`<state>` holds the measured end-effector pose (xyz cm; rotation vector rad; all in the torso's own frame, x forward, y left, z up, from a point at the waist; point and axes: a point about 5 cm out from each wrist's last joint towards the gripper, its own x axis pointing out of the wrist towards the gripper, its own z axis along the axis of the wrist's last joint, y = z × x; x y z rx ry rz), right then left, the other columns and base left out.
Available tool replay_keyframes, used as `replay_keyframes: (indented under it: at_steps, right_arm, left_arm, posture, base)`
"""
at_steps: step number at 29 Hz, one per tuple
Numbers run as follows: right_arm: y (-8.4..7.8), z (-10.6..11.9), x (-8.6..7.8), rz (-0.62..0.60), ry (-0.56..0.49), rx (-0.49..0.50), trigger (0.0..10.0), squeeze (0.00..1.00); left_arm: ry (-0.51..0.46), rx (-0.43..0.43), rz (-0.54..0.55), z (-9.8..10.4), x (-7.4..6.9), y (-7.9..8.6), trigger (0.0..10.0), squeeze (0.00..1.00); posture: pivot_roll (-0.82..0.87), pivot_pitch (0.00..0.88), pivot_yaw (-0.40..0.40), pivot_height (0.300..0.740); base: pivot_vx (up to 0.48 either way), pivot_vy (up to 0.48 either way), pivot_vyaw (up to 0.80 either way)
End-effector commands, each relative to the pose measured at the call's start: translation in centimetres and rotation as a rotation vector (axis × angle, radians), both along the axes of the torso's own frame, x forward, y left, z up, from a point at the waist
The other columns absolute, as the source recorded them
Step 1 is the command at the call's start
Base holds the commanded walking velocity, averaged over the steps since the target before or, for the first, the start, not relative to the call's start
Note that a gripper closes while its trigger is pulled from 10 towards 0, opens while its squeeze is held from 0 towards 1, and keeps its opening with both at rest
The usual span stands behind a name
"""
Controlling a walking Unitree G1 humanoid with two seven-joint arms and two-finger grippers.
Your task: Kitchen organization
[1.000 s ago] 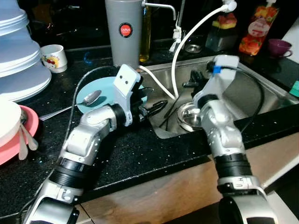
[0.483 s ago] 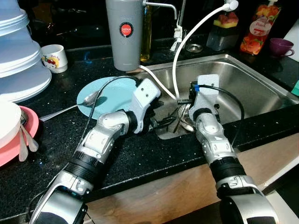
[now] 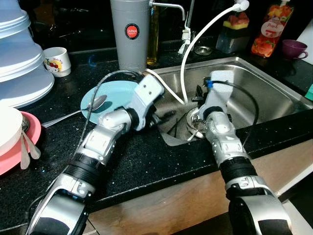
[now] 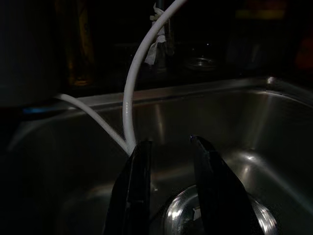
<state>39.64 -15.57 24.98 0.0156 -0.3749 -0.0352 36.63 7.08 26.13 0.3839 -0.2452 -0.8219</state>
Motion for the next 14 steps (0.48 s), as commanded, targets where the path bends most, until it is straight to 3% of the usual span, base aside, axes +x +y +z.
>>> replay_keyframes:
  at_steps: [1,2,3,4,5,6,9,10,12,14]
  right_arm:
    - [0.2,0.8,0.1,0.029,-0.008,0.041,10.0,0.0]
    - [0.5,1.3,0.0,0.063,-0.017,0.064,10.0,0.0]
    - [0.5,1.3,0.0,0.063,-0.017,0.064,10.0,0.0]
    - [1.0,1.7,-0.1,0.104,-0.028,0.085,10.0,0.0]
    - [1.5,2.0,-0.3,0.144,-0.035,0.099,10.0,0.0]
    - [1.5,2.0,-0.3,0.144,-0.035,0.099,10.0,0.0]
    - [2.8,2.0,-0.7,0.228,-0.034,0.102,10.0,0.0]
    - [3.2,2.0,-0.8,0.254,-0.028,0.103,10.0,0.0]
    - [3.2,2.0,-0.8,0.254,-0.028,0.103,10.0,0.0]
    - [4.2,1.9,-1.2,0.326,-0.012,0.095,10.0,0.0]
  left_arm:
    - [-0.054,-0.02,0.092,1.3,0.4,1.3,10.0,0.0]
    - [-0.088,-0.043,0.189,2.3,0.7,2.6,10.0,0.0]
    - [-0.088,-0.043,0.189,2.3,0.7,2.6,10.0,0.0]
    - [-0.131,-0.049,0.306,3.3,0.9,4.3,10.0,1.0]
    - [-0.157,-0.054,0.392,4.0,0.9,5.9,10.0,1.0]
    - [-0.157,-0.054,0.392,4.0,0.9,5.9,10.0,1.0]
    - [-0.192,0.013,0.549,4.2,0.2,9.2,10.0,1.0]
    - [-0.192,0.033,0.582,4.0,0.0,9.9,10.0,0.0]
    - [-0.192,0.033,0.582,4.0,0.0,9.9,10.0,0.0]
    - [-0.167,0.065,0.645,3.6,-0.2,11.6,10.0,0.0]
  posture:
    - [-0.02,0.083,0.027,0.74]
    - [-0.02,0.082,0.026,0.74]
    - [-0.02,0.082,0.026,0.74]
    - [-0.02,0.081,0.024,0.74]
    - [-0.02,0.083,0.023,0.74]
    - [-0.02,0.083,0.023,0.74]
    - [-0.01,0.091,0.022,0.74]
    - [-0.01,0.091,0.022,0.74]
    - [-0.01,0.091,0.022,0.74]
    - [-0.01,0.1,0.021,0.74]
  base:
    - [0.0,0.0,0.0]
    - [0.0,0.0,0.0]
    - [0.0,0.0,0.0]
    - [0.0,0.0,0.0]
    - [0.0,0.0,0.0]
    - [0.0,0.0,0.0]
    - [0.0,0.0,0.0]
    - [0.0,0.0,0.0]
    - [0.0,0.0,0.0]
    - [0.0,0.0,0.0]
